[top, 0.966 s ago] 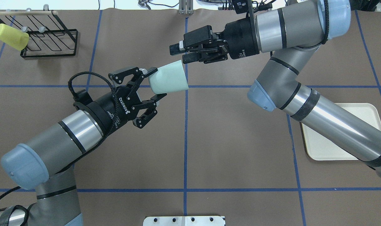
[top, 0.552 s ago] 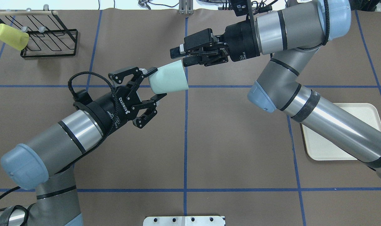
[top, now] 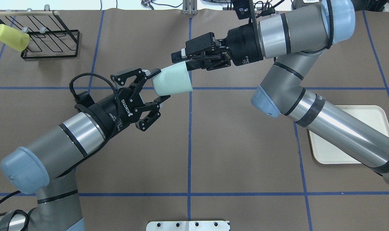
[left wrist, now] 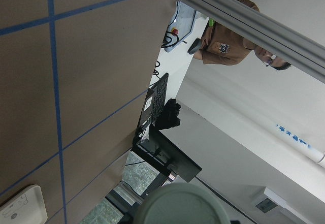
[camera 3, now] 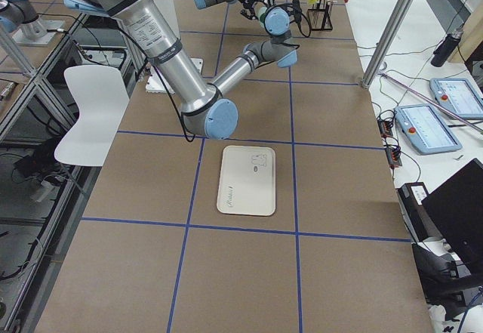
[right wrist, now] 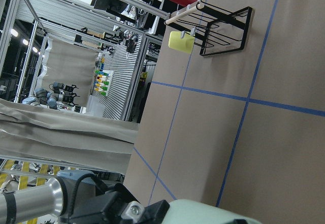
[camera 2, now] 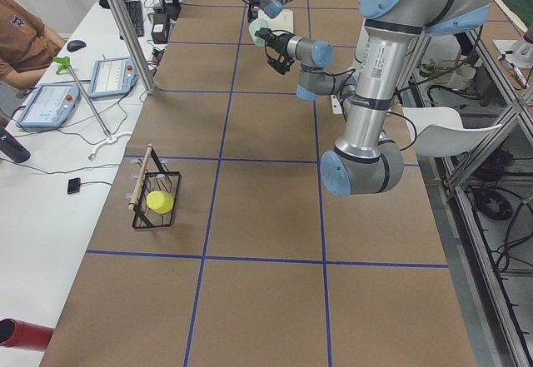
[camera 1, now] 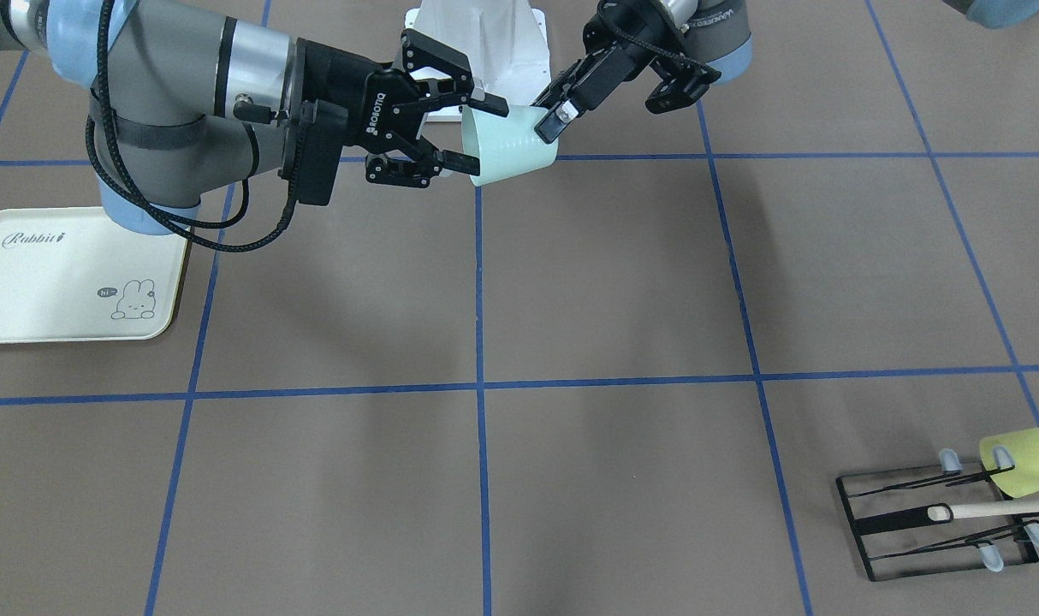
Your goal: Left arm grabs green cup and hands to right arm on tray
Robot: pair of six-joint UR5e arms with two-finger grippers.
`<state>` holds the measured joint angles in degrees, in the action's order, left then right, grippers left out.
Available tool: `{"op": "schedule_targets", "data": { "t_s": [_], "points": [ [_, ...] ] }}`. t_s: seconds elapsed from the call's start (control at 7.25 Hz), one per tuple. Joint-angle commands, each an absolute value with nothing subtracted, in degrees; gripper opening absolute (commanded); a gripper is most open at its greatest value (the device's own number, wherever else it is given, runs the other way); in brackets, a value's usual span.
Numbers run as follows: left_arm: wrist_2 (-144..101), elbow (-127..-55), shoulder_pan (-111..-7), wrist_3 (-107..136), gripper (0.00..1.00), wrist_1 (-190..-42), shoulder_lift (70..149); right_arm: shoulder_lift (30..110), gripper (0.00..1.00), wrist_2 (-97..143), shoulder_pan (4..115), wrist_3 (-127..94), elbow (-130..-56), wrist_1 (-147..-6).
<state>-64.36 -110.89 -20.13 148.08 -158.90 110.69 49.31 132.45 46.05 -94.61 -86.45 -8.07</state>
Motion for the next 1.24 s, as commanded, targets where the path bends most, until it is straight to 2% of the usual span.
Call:
{"op": "schedule_targets", "data": {
  "t_s": [0.0,0.83,0.97,1.1],
  "points": [
    [-64.34,-110.92,-20.13,148.09,0.20,-158.91,110.65,49.31,0.72,132.54,45.79,-94.92,-87.10,-8.09],
    [-64.42,-110.74,-20.13,148.01,0.20,-158.91,110.65,50.89,0.72,132.36,44.39,-94.83,-88.33,-8.35],
    [-64.42,-110.83,-20.13,148.01,0.20,-158.91,110.65,50.71,0.70,132.28,44.21,-94.83,-88.33,-8.78],
    [-64.42,-110.74,-20.13,148.01,0.20,-158.91,110.65,50.71,0.63,132.36,44.12,-94.83,-88.33,-8.79]
  ]
}}
